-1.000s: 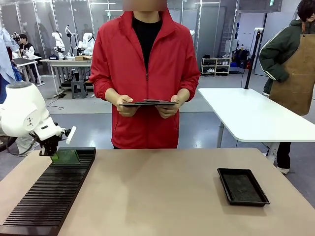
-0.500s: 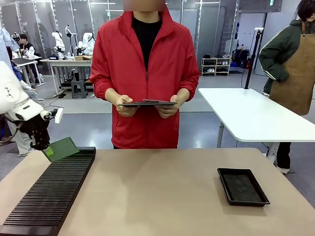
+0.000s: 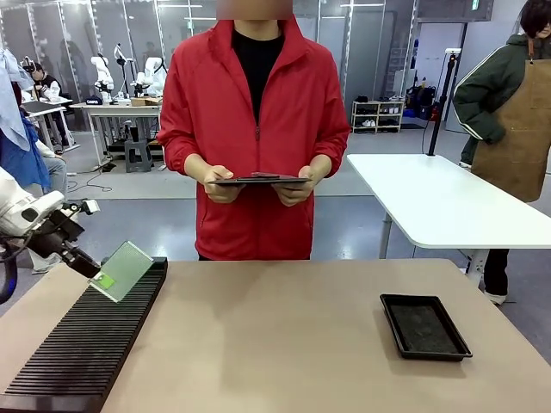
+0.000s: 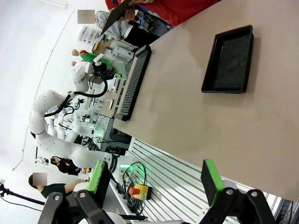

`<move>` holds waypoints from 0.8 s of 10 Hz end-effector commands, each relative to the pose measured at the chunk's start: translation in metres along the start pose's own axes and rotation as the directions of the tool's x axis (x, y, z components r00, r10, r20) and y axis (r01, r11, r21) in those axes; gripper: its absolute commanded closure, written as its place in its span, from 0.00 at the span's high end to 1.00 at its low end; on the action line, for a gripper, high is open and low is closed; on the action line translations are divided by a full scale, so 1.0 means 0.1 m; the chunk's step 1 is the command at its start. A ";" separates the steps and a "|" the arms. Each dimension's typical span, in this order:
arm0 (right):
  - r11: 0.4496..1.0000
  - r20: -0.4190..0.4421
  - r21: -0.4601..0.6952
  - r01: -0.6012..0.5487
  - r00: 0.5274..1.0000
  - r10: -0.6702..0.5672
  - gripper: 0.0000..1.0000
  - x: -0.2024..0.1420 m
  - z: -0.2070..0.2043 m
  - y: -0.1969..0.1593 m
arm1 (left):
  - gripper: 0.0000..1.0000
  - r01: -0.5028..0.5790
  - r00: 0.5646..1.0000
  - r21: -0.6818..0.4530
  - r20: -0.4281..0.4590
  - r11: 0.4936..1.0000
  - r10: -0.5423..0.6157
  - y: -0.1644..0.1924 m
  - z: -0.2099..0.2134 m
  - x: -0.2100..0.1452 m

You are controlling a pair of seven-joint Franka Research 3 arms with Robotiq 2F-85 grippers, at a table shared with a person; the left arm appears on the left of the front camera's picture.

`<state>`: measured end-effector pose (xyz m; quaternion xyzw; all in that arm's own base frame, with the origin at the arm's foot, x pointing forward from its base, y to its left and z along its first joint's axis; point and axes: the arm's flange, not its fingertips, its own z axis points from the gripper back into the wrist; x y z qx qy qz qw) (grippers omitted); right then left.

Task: Inspect the PCB.
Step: Pick up the Blank PCB and present it to the human.

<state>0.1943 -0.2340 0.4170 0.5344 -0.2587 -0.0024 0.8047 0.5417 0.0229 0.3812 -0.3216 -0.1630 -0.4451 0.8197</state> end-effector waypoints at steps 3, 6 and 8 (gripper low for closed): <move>1.000 0.009 0.013 -0.015 1.000 0.015 1.00 0.00 0.01 0.01 | 0.00 0.025 0.999 0.014 -0.045 1.000 -0.025 -0.04 0.08 -0.02; 1.000 0.009 0.013 -0.015 1.000 0.015 1.00 0.00 0.01 0.01 | 0.03 -0.121 0.990 -0.035 0.063 0.992 0.123 0.07 0.11 0.04; 1.000 0.009 0.013 -0.015 1.000 0.015 1.00 0.00 0.01 0.01 | 0.03 -0.274 0.928 -0.313 0.163 0.909 0.336 0.18 0.08 0.20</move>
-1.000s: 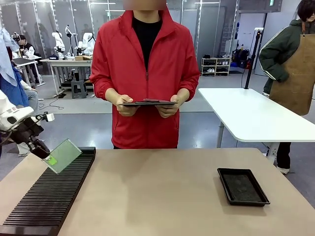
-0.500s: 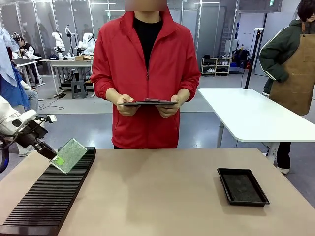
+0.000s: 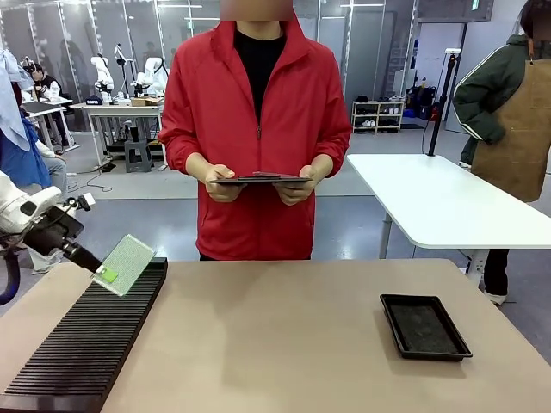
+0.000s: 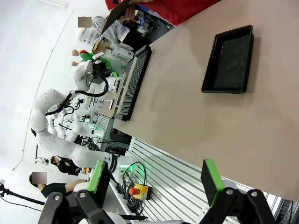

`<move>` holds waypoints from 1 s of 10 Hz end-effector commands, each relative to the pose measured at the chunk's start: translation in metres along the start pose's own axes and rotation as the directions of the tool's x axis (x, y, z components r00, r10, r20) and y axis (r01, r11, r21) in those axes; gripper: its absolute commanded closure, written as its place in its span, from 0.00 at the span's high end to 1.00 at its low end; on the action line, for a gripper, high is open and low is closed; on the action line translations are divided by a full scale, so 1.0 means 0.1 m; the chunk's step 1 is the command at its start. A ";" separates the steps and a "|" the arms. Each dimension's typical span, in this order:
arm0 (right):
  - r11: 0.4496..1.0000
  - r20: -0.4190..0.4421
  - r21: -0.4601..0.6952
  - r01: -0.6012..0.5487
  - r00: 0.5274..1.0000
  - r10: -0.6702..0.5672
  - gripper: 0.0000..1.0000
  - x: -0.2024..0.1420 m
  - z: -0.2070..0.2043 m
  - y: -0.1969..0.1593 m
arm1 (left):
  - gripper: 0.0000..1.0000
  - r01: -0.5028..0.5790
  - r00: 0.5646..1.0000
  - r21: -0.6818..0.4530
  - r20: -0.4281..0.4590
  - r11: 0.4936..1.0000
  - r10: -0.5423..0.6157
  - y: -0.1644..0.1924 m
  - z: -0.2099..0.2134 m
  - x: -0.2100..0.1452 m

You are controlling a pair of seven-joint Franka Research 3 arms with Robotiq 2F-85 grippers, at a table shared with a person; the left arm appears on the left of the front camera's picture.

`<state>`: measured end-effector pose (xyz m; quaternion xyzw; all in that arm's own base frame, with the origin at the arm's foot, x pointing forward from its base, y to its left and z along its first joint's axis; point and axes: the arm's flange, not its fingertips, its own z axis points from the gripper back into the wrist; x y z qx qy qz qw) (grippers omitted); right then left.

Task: Inspect the PCB.
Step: Pick up the Blank PCB and present it to the human.

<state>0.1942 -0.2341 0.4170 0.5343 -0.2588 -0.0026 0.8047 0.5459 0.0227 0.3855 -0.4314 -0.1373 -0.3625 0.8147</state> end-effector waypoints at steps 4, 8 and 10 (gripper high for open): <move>1.000 0.009 0.013 -0.015 1.000 0.015 1.00 0.00 0.01 0.01 | 0.03 -0.347 0.914 -0.338 0.089 0.875 0.397 0.11 -0.14 0.58; 1.000 0.009 0.013 -0.015 1.000 0.015 1.00 0.00 0.01 0.01 | 0.03 -0.458 0.788 -0.519 0.139 0.722 0.600 0.32 -0.33 0.85; 1.000 0.009 0.013 -0.015 1.000 0.015 1.00 0.00 0.01 0.01 | 0.03 -0.511 0.757 -0.560 0.065 0.652 0.650 0.36 -0.44 0.87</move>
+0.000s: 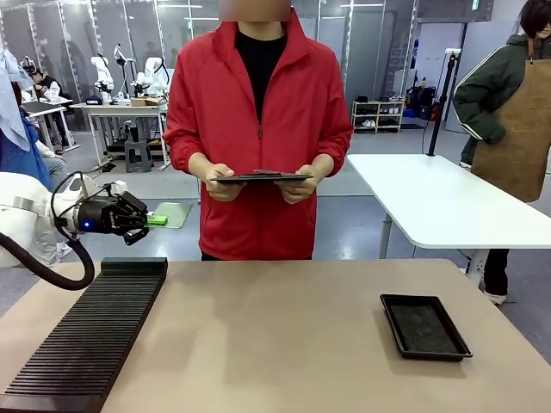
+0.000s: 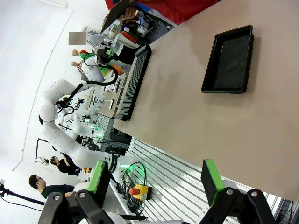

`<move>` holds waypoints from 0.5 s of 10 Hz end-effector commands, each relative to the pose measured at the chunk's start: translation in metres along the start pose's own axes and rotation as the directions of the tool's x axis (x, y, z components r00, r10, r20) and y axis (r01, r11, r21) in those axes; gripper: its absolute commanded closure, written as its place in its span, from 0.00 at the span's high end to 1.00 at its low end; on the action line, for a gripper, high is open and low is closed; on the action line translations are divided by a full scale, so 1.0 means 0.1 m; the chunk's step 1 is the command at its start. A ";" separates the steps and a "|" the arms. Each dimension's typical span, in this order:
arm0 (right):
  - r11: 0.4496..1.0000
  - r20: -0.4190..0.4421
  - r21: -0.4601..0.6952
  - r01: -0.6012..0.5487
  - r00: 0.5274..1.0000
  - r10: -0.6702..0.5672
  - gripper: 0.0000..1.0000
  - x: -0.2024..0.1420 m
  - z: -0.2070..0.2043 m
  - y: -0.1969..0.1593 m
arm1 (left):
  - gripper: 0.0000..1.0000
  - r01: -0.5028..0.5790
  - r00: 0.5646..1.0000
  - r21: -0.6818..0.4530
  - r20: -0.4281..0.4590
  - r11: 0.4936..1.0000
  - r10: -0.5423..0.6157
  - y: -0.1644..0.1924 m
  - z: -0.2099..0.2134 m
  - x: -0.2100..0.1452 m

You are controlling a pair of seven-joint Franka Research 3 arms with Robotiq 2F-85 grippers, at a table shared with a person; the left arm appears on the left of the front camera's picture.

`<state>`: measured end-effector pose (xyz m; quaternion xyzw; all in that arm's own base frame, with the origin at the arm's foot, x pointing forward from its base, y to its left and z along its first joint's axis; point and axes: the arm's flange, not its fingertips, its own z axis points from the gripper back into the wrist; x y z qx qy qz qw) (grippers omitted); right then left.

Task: Inspect the PCB.
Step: Pick up the Blank PCB and present it to the human.

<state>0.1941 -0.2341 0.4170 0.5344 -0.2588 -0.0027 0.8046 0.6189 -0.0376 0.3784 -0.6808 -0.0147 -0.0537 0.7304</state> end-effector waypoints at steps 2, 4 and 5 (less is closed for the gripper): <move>1.000 0.009 0.013 -0.015 1.000 0.015 1.00 0.00 0.01 0.01 | 0.03 -0.067 0.998 -0.061 -0.019 0.996 0.066 0.01 -0.04 0.15; 1.000 0.009 0.013 -0.015 1.000 0.015 1.00 0.00 0.01 0.01 | 0.03 -0.069 0.998 -0.093 -0.007 0.993 0.069 0.08 0.03 0.19; 1.000 0.009 0.013 -0.015 1.000 0.015 1.00 0.00 0.01 0.01 | 0.03 -0.058 0.998 -0.030 -0.005 0.998 0.058 0.09 -0.06 0.05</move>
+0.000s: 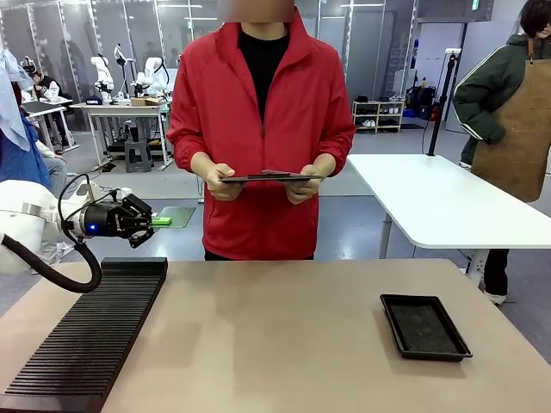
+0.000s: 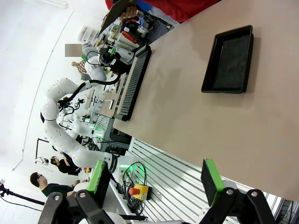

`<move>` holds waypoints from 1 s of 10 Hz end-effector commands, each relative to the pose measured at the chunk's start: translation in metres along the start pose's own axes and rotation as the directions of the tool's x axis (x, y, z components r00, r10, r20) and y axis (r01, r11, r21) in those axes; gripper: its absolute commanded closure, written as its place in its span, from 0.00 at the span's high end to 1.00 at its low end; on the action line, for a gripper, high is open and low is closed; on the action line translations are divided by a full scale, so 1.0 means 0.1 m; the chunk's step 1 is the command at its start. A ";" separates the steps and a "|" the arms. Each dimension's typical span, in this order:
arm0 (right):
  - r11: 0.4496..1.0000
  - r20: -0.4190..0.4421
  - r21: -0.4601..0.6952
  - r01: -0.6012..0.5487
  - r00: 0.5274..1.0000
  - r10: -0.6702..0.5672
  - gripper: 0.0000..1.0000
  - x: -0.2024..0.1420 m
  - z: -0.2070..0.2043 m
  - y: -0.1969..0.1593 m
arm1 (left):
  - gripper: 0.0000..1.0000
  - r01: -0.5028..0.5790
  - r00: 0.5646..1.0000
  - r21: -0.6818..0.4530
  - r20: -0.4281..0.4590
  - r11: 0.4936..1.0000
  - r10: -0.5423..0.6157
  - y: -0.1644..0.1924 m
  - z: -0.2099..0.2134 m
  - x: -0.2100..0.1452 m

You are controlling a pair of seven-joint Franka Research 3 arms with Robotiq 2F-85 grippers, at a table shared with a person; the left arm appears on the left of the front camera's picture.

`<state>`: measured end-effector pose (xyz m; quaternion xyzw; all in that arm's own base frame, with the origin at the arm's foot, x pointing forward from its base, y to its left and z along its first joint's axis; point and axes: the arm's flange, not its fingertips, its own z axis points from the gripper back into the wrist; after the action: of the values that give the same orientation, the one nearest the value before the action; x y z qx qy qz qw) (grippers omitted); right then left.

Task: Inspect the PCB.
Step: Pick up the Blank PCB and present it to the human, then release the Blank PCB you were holding.

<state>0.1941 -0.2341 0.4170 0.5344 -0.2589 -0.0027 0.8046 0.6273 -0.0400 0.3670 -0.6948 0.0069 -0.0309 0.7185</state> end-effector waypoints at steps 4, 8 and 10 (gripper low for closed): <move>1.000 0.009 0.013 -0.015 1.000 0.015 1.00 0.00 0.01 0.01 | 0.03 0.004 1.000 0.009 -0.005 1.000 -0.004 -0.03 -0.04 -0.03; 1.000 0.009 0.013 -0.015 1.000 0.015 1.00 0.00 0.01 0.01 | 0.03 0.004 1.000 0.009 -0.005 1.000 -0.004 -0.03 -0.04 -0.03; 1.000 0.009 0.013 -0.015 1.000 0.015 1.00 0.00 0.01 0.01 | 0.03 0.004 1.000 0.009 -0.005 1.000 -0.004 -0.03 -0.04 -0.03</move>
<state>0.1941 -0.2341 0.4170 0.5344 -0.2589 -0.0027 0.8046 0.6270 -0.0426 0.3669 -0.6945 0.0083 -0.0323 0.7187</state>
